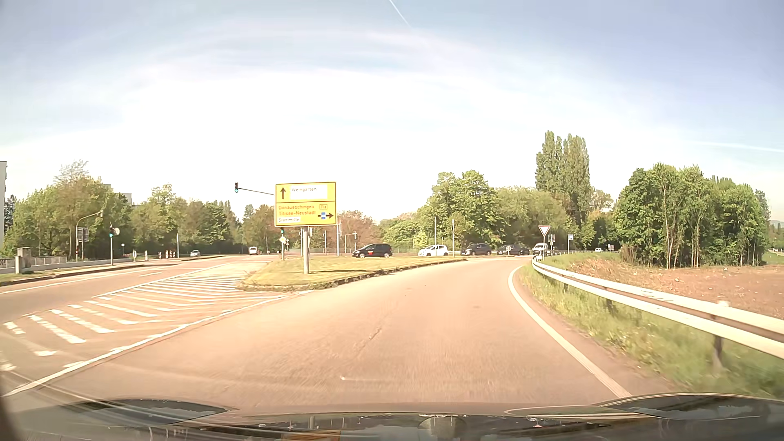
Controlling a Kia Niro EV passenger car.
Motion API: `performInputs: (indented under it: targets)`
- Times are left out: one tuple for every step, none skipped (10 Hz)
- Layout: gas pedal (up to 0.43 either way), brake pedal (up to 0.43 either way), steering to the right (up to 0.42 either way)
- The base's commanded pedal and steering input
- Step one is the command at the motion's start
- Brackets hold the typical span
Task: Follow the waypoints while adhering to traffic rules and regulations
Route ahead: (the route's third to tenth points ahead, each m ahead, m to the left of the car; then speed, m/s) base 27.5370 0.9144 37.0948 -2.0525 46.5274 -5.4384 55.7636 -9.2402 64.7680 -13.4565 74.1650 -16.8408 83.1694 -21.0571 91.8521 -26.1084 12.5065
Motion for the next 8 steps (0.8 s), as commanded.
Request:
performInputs:
  targets:
    - [0.028,0.000,0.048]
    - [0.028,0.000,0.048]
    - [0.020,0.000,0.049]
    - [0.000,0.000,0.049]
    - [0.000,0.000,0.049]
    - [0.000,0.000,0.049]
    - [0.000,0.000,0.049]
    - [0.000,0.000,0.049]
